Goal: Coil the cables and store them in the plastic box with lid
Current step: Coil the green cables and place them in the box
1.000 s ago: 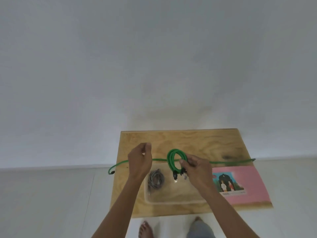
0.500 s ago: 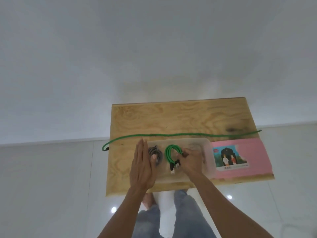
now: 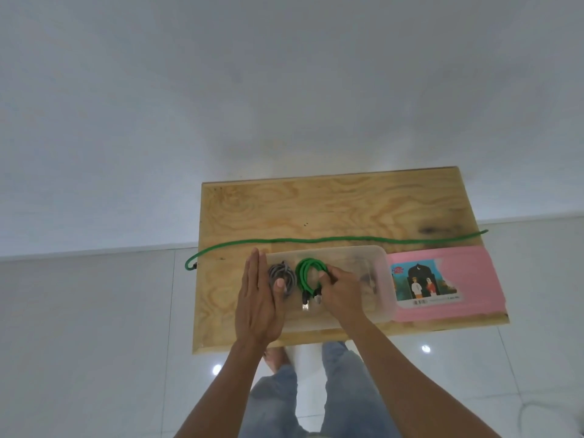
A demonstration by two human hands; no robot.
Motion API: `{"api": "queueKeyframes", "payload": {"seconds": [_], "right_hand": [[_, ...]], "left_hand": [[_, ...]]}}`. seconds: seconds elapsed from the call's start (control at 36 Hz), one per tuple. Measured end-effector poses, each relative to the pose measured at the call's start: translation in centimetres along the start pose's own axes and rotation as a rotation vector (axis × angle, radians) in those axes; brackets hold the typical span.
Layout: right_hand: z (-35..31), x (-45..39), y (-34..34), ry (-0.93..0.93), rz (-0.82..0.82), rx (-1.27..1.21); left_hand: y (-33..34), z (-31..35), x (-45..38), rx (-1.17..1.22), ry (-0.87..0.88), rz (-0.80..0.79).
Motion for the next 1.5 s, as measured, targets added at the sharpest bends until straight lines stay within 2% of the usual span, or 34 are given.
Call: {"api": "queueKeyframes", "payload": {"seconds": [0.17, 0.44, 0.64, 0.97, 1.14, 1.31, 1.39, 1.5], "right_hand": [[-0.4, 0.2, -0.9, 0.042, -0.044, 0.009], [-1.9, 1.7, -4.3, 0.066, -0.019, -0.024], [-3.9, 2.2, -6.6, 0.012, 0.041, -0.044], [-10.1, -3.3, -8.9, -0.201, 0.0, 0.101], [-9.9, -9.3, -7.9, -0.244, -0.112, 0.291], [-8.4, -13.1, -3.3, -0.244, -0.401, 0.58], [-6.8, -13.8, -1.1, -0.232, -0.517, 0.695], [-6.3, -14.0, 0.0, -0.279, -0.544, 0.761]], "left_hand": [[-0.1, 0.0, -0.1, 0.013, -0.006, -0.012], [-2.0, 0.5, -0.1, 0.058, -0.02, -0.059], [-5.0, 0.1, -1.5, 0.08, -0.037, -0.036], [-6.5, -0.5, -7.5, 0.002, -0.115, -0.036], [-5.0, -1.7, -10.6, -0.142, -0.16, -0.125], [-2.5, -4.5, -12.7, -0.382, -0.239, -0.368], [-1.9, -5.1, -13.3, -0.434, -0.262, -0.392], [-1.7, -4.9, -13.7, -0.503, -0.251, -0.397]]}}
Point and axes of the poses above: each hand's wrist, its own x-axis away from the middle knuckle, its own y-axis out of the palm, z = x × y, the point moved 10 cm from there along -x, towards the middle knuckle, and after that the axes turned 2 degrees about -y, right-handed, at the moved point
